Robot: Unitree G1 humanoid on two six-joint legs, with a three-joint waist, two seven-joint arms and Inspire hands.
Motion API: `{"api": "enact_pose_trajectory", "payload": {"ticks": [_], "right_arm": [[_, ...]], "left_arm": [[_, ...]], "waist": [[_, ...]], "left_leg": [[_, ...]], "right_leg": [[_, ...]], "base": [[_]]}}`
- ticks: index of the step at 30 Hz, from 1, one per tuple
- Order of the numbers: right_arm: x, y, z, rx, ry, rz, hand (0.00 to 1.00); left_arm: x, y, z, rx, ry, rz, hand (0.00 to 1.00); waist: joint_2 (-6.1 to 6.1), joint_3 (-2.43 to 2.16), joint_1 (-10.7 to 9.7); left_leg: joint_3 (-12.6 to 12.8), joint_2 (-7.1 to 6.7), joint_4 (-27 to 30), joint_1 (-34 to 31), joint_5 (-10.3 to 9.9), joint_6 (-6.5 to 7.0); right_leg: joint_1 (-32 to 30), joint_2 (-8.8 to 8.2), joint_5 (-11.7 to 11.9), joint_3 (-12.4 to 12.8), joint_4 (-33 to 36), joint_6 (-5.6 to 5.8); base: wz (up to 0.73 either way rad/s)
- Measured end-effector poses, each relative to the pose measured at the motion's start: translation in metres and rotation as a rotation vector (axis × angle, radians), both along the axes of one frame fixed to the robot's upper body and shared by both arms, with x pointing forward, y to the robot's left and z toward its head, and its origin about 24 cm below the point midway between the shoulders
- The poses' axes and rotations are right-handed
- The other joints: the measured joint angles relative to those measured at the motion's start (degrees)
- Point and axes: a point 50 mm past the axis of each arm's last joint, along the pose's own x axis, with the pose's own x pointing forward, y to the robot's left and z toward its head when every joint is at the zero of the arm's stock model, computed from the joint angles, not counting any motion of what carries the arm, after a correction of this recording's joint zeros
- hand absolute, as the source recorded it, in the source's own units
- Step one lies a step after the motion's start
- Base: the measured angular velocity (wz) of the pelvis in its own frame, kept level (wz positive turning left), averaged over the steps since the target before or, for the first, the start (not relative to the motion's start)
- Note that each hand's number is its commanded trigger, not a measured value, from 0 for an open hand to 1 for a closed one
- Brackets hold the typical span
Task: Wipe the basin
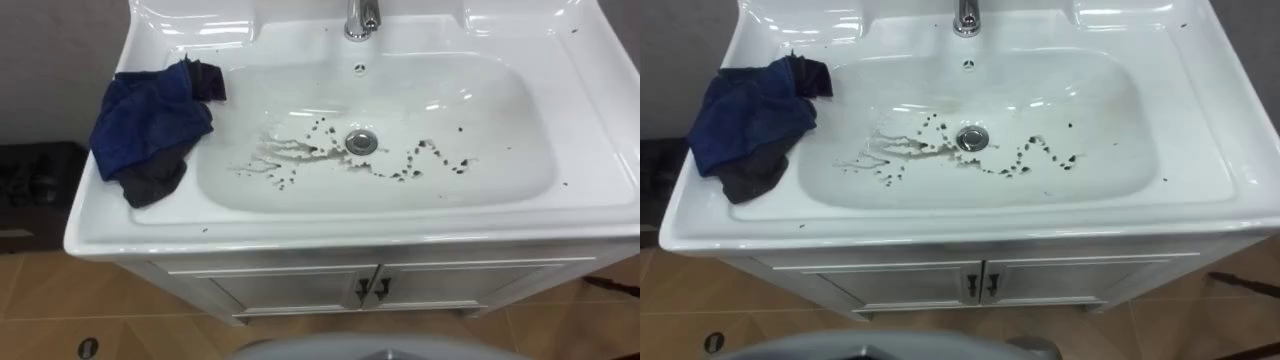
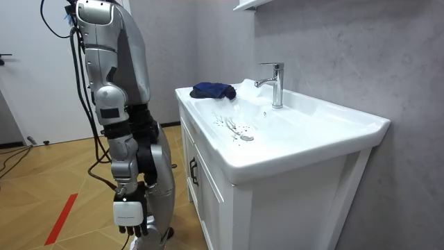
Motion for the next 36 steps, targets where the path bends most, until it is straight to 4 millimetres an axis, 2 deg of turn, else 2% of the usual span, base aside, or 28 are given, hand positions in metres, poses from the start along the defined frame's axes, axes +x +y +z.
{"api": "enact_pose_trajectory", "payload": {"ticks": [8, 16, 18, 26, 30, 32, 36], "right_arm": [[0.01, -0.001, 0.0, 0.008, -0.009, 0.115, 0.0], [0.012, 0.0, -0.001, 0.009, -0.016, 0.126, 0.0], [0.01, 0.0, 0.0, 0.009, -0.009, 0.125, 0.0], [0.008, 0.0, 0.0, 0.011, -0.002, 0.122, 0.0], [0.004, -0.002, 0.0, 0.016, 0.013, 0.114, 0.0], [0.004, -0.002, 0.0, 0.015, 0.016, 0.112, 0.0], [0.005, -0.003, 0.0, 0.007, 0.02, 0.136, 0.0]], "left_arm": [[-0.003, -0.002, 0.0, -0.037, 0.014, 0.004, 0.0], [-0.003, -0.004, -0.001, -0.044, 0.016, 0.003, 0.0], [-0.001, -0.004, -0.001, -0.045, 0.007, 0.013, 0.0], [0.001, -0.004, -0.001, -0.041, -0.016, 0.069, 0.0], [0.0, -0.002, 0.0, -0.027, -0.033, 0.167, 0.0], [-0.006, -0.002, 0.0, -0.013, -0.025, 0.212, 0.0], [-0.012, 0.002, 0.001, 0.036, -0.041, 0.367, 0.0]], "waist": [[-0.53, -0.01, 0.4], [-0.53, 0.02, 0.6], [-0.46, 0.04, 1.4], [-0.49, 0.08, 1.7], [-0.26, 0.11, 3.1], [-0.25, 0.14, 3.3], [-0.2, 0.16, 3.3]], "left_leg": [[-0.3, 0.61, 0.2, -0.7, 0.1, -0.41], [-1.6, 0.76, 0.6, -1.4, 0.1, -1.03], [-1.7, 0.83, 0.8, -1.6, 0.1, -1.14], [-4.4, 0.94, 1.0, -2.2, 0.3, -1.74], [-4.7, 0.97, 0.8, -2.1, 0.4, -1.92], [-5.2, 0.88, 0.8, -2.2, 0.5, -1.92], [-8.1, 0.35, 1.1, -2.6, 0.6, -1.99]], "right_leg": [[0.2, 0.72, 0.3, -0.8, -1.0, -0.46], [0.2, 1.46, 0.4, -1.0, -1.4, -0.62], [0.5, 1.65, 0.4, -0.8, -2.0, -0.67], [1.7, 2.05, 0.4, -4.2, -2.7, -0.69], [2.1, 2.19, 0.4, -4.9, -3.0, -0.7], [2.3, 2.18, 0.4, -5.3, -3.0, -0.7], [3.2, 2.1, 0.4, -7.2, -3.0, -0.69]], "base": [[0.02], [0.06], [0.02], [0.17], [0.1], [0.15], [0.29]]}}
